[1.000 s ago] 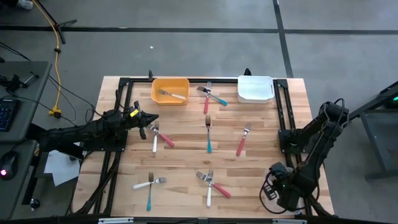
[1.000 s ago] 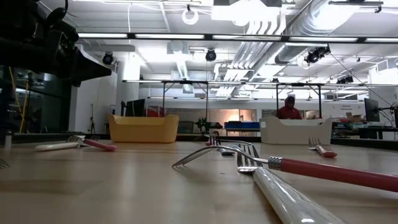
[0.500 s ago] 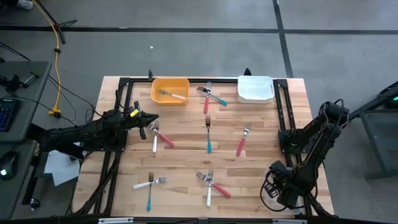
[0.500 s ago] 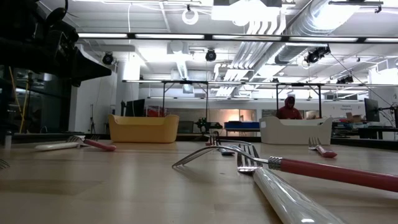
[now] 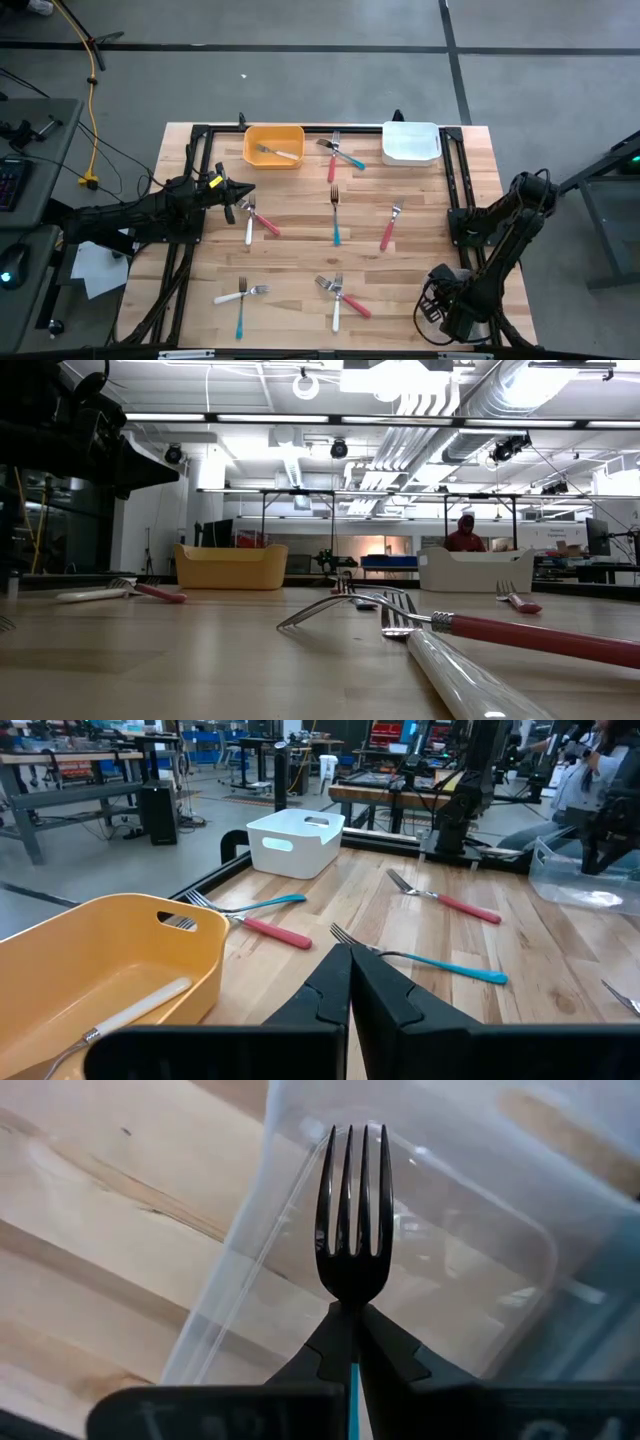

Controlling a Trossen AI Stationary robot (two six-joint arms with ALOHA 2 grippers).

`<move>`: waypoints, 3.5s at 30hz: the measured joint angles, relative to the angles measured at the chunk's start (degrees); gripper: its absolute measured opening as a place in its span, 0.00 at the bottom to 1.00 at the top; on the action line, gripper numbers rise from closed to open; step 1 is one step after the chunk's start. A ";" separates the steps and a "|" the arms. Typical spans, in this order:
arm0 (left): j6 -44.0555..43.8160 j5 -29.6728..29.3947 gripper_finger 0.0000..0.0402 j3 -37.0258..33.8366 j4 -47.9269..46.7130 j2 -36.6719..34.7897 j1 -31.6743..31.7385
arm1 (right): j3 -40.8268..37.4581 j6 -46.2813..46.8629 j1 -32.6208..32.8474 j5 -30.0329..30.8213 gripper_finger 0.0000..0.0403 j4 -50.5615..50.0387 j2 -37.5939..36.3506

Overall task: Sort silverware by color (type)
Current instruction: Put the middle right blue fork into the transparent bin, then put the bottom pink fork into the white bin

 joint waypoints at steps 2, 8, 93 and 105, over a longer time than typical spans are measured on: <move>0.01 0.00 0.00 0.00 0.00 0.00 0.00 | 0.00 0.61 0.00 -0.19 0.01 0.84 1.36; 0.01 0.00 0.00 0.00 0.00 0.00 0.00 | 0.00 1.26 -0.16 -4.13 0.06 1.46 3.34; 0.04 0.00 0.00 0.00 0.00 0.00 -0.02 | 31.04 -64.30 -34.91 3.63 0.34 18.45 28.08; 0.04 0.00 0.00 0.00 0.00 0.00 -0.02 | 31.04 -63.41 -34.91 3.54 0.41 21.49 29.45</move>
